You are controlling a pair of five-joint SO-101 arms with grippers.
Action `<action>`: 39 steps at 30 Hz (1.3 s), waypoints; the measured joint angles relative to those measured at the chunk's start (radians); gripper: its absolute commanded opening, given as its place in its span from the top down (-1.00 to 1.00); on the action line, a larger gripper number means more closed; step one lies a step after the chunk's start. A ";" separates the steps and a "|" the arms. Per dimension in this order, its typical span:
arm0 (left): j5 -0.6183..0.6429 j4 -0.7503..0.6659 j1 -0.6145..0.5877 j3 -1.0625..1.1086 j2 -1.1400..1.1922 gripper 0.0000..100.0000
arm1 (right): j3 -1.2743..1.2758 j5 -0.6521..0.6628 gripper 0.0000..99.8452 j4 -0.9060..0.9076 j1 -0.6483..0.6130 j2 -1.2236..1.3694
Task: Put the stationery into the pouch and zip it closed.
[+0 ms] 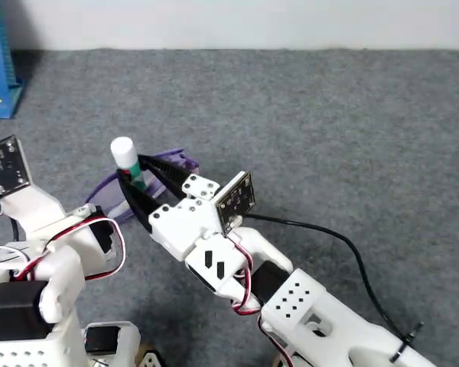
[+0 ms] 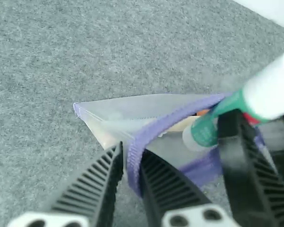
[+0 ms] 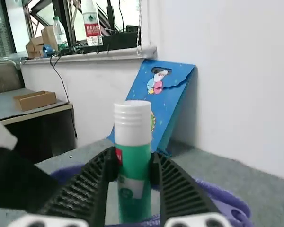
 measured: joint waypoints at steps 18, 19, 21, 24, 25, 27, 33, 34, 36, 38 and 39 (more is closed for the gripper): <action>-0.003 0.000 0.006 0.000 0.002 0.98 | 0.035 0.000 0.40 -0.005 -0.005 -0.017; -0.003 0.000 0.006 0.000 0.002 0.98 | 0.035 0.000 0.41 -0.002 0.003 -0.018; 0.000 0.000 0.008 0.000 0.002 0.98 | 0.037 0.000 0.45 0.051 0.028 -0.051; -0.003 0.000 0.006 0.000 0.000 0.98 | 0.040 -0.005 0.54 0.212 0.089 -0.127; -0.003 0.000 0.006 0.000 0.000 0.98 | 0.034 -0.003 0.57 0.273 0.100 -0.161; -0.003 0.000 0.002 0.000 0.000 0.98 | 0.017 -0.003 0.61 0.387 0.137 -0.224; -0.003 0.000 0.000 0.000 0.000 0.98 | 0.003 -0.003 0.62 0.641 0.238 -0.385; -0.003 0.000 0.000 0.000 0.000 0.98 | 0.003 -0.003 0.62 0.674 0.247 -0.394; -0.003 0.000 0.000 0.000 0.000 0.98 | 0.003 -0.003 0.62 0.736 0.258 -0.404; -0.003 0.000 0.000 0.000 0.000 0.98 | 0.003 -0.003 0.62 0.784 0.259 -0.405; -0.003 0.000 0.000 0.000 0.000 0.98 | 0.003 -0.003 0.62 0.799 0.259 -0.405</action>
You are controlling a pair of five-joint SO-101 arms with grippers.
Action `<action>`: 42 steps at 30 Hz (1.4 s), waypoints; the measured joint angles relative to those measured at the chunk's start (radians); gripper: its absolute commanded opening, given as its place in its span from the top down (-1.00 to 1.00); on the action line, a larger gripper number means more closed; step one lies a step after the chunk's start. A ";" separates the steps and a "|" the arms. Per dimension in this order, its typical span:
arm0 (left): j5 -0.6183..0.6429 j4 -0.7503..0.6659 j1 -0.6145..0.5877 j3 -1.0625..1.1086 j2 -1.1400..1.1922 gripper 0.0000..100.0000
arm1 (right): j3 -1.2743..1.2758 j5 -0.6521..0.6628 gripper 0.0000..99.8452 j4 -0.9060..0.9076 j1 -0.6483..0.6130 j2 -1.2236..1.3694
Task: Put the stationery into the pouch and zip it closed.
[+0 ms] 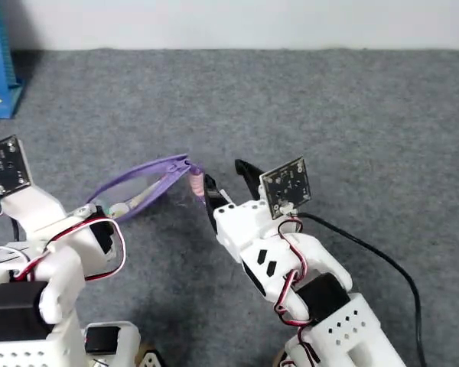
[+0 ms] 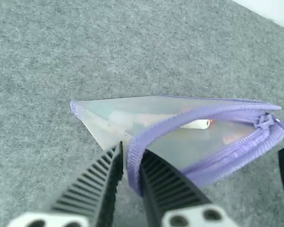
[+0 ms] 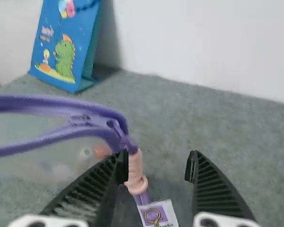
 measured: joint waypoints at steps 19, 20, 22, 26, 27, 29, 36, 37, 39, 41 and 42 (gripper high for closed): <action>0.000 0.000 0.000 0.000 0.000 0.98 | 0.000 0.000 0.63 -0.284 -0.057 0.367; 0.000 0.000 0.000 0.000 0.000 0.98 | 0.000 0.000 0.63 -0.290 -0.046 0.381; 0.000 0.000 0.000 0.000 0.000 0.98 | -0.020 0.000 0.73 -0.298 -0.028 0.410; 0.000 0.000 0.000 0.000 0.000 0.98 | -0.041 0.000 0.97 -0.307 -0.009 0.431; 0.000 0.000 0.000 0.000 0.000 0.98 | -0.041 0.000 0.94 -0.307 -0.009 0.430; 0.000 0.000 0.000 0.000 0.000 0.98 | -0.041 0.000 0.98 -0.307 -0.009 0.423; 0.000 0.000 0.000 0.000 0.000 0.98 | -0.041 0.008 0.98 -0.152 -0.009 0.238; 0.000 0.000 0.000 0.000 0.000 0.98 | -0.041 0.020 0.98 -0.115 -0.009 0.201; -0.002 0.000 0.000 0.000 0.000 0.97 | -0.041 0.046 0.98 -0.034 -0.009 0.120; -0.002 0.000 0.003 0.000 0.000 0.94 | -0.041 0.058 0.98 0.055 -0.009 0.040; -0.002 0.000 0.005 0.000 0.000 0.91 | -0.041 0.063 0.98 0.103 -0.011 0.000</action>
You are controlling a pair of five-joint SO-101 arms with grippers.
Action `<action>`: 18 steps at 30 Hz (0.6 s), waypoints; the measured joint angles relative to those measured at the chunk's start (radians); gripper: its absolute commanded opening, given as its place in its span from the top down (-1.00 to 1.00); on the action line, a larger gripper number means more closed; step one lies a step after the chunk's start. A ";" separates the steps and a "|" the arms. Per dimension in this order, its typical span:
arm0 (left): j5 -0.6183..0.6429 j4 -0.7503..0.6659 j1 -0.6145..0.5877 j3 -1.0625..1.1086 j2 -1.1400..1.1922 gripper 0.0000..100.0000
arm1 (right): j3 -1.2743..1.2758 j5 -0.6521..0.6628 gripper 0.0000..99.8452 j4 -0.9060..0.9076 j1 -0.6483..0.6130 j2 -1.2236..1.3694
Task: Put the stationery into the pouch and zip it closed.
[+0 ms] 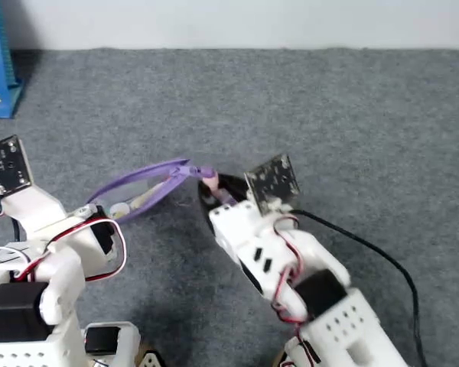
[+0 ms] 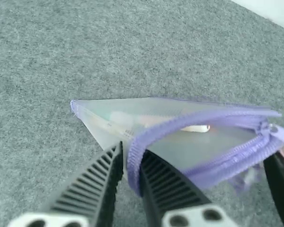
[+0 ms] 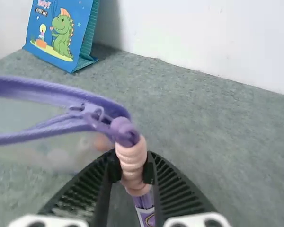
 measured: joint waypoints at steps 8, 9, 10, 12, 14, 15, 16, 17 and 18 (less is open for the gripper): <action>0.000 -0.043 0.002 -0.002 -0.008 0.36 | 0.000 0.006 0.98 0.331 -0.161 -0.238; 0.000 -0.069 0.003 -0.002 -0.008 0.34 | 0.000 0.006 0.98 0.351 -0.176 -0.255; 0.000 -0.095 0.003 -0.002 -0.005 0.34 | 0.000 0.006 0.98 0.368 -0.195 -0.265; 0.002 -0.153 0.028 -0.002 -0.003 0.34 | 0.000 0.006 0.98 0.391 -0.232 -0.279; 0.002 -0.210 0.081 -0.002 -0.003 0.34 | 0.000 0.006 0.98 0.410 -0.247 -0.288; 0.000 -0.241 0.115 0.008 -0.003 0.34 | 0.000 0.008 0.98 0.417 -0.252 -0.288; 0.000 -0.273 0.157 0.025 -0.008 0.34 | 0.000 0.008 0.98 0.427 -0.255 -0.290; 0.000 -0.308 0.198 0.049 -0.009 0.34 | 0.000 0.003 0.98 0.436 -0.256 -0.292; 0.000 -0.351 0.236 0.078 -0.009 0.34 | 0.002 -0.015 0.98 0.448 -0.256 -0.295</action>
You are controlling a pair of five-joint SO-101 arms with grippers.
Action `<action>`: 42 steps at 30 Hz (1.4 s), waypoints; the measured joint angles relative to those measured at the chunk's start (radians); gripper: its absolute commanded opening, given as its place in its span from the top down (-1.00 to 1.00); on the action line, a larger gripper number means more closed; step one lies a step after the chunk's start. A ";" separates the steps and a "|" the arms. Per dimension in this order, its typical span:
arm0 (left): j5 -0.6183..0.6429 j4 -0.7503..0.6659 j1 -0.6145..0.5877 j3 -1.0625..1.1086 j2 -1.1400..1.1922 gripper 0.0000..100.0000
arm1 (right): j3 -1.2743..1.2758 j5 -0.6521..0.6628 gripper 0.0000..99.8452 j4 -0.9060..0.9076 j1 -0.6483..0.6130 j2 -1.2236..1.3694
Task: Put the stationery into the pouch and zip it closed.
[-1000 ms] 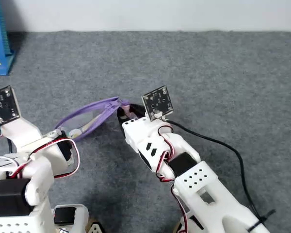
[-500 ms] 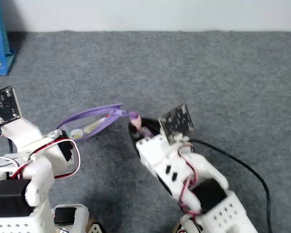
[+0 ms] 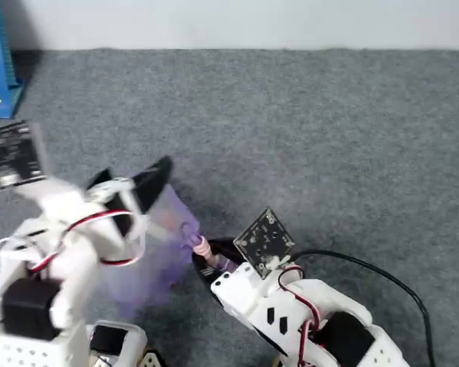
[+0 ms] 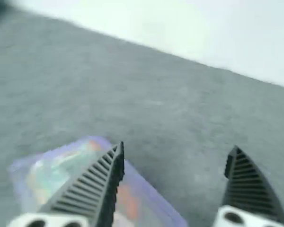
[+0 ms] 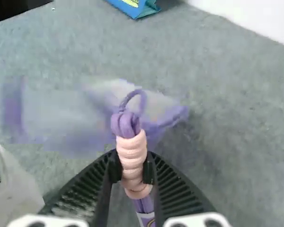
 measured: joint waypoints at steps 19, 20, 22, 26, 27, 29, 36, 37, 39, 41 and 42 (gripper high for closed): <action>-0.008 0.241 0.014 -0.163 0.005 0.35 | 0.000 -0.063 0.98 -0.057 0.084 -0.152; -0.020 0.284 -0.011 -0.201 0.002 0.35 | 0.000 -0.063 0.98 -0.071 0.086 -0.152; -0.060 0.334 -0.037 -0.258 -0.005 0.37 | 0.000 -0.063 0.98 -0.106 0.086 -0.152; -0.127 0.350 -0.055 -0.276 -0.032 0.55 | 0.000 -0.063 0.98 -0.180 0.086 -0.152; -0.146 0.350 -0.054 -0.269 -0.061 0.61 | 0.000 -0.063 0.98 -0.193 0.086 -0.152; -0.187 0.350 -0.055 -0.253 -0.126 0.72 | 0.000 -0.063 0.98 -0.216 0.086 -0.150; -0.345 0.350 -0.055 -0.123 -0.239 0.82 | -0.002 -0.063 0.99 -0.339 0.123 0.000; -0.358 0.350 -0.057 -0.095 -0.239 0.82 | -0.002 -0.063 0.99 -0.361 0.133 0.020; -0.379 0.350 -0.068 -0.038 -0.239 0.82 | -0.002 -0.063 0.99 -0.396 0.150 0.058; -0.396 0.350 -0.123 -0.002 -0.239 0.82 | -0.002 -0.063 0.99 -0.427 0.155 0.087; -0.410 0.350 -0.153 0.003 -0.239 0.82 | -0.002 -0.063 0.99 -0.445 0.158 0.100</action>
